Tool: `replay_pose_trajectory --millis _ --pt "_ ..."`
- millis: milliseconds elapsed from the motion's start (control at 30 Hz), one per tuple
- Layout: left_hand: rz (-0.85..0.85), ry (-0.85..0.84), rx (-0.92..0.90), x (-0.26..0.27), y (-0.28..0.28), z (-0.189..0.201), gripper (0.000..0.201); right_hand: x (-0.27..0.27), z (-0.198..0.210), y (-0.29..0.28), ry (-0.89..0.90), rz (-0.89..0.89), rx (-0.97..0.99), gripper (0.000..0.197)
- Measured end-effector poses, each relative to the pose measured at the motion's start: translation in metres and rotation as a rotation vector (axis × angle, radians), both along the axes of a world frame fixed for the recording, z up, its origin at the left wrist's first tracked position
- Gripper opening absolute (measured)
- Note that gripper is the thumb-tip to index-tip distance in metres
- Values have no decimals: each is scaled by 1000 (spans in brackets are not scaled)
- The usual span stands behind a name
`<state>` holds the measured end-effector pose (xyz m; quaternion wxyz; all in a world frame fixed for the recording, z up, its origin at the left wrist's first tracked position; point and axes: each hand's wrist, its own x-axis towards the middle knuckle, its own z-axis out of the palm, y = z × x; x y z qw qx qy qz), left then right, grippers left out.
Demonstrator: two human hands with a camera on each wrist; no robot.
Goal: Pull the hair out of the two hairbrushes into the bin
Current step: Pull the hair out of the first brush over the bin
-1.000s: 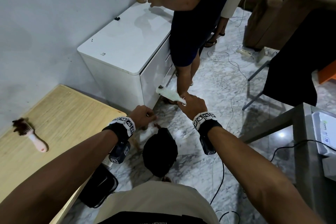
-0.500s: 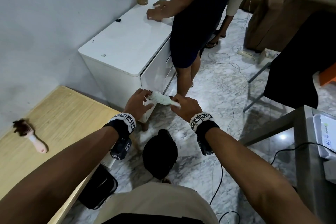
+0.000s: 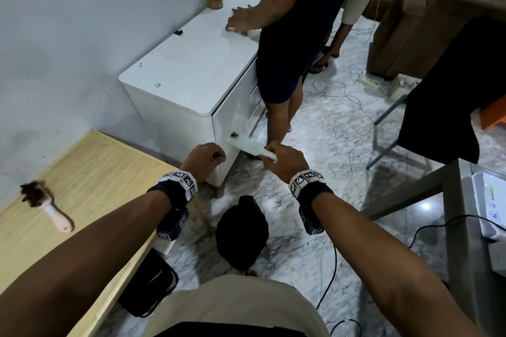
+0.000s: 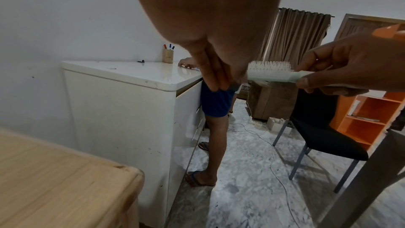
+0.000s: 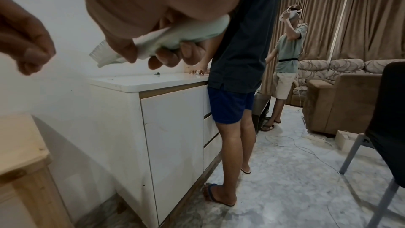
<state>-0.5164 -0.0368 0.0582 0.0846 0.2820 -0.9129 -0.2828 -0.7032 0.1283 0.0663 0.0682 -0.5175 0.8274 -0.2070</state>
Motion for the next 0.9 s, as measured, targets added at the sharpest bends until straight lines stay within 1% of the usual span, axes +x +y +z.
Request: replay_pose_trajectory --millis 67,133,267,433,567,700,800,900 --pt "-87 -122 33 1 1 -3 9 -2 0 0 4 -20 12 22" --pt "-131 -210 45 4 4 -7 12 -3 -1 -1 9 -35 13 22" --pt "-184 -297 63 6 13 -14 13 -3 -4 0 23 -42 16 22" --pt "-213 -315 143 6 23 -18 13 -2 -6 2 23 -30 37 23" --pt "-229 -304 167 7 25 -21 19 -2 -6 4 24 -26 41 23" --pt "-193 -277 146 4 23 -18 14 -3 -7 5 17 -22 34 22" --pt "-196 -266 107 3 22 -16 11 -3 -6 6 16 -20 34 22" --pt "-169 -255 86 5 18 -20 10 -2 -6 6 31 -8 1 21"
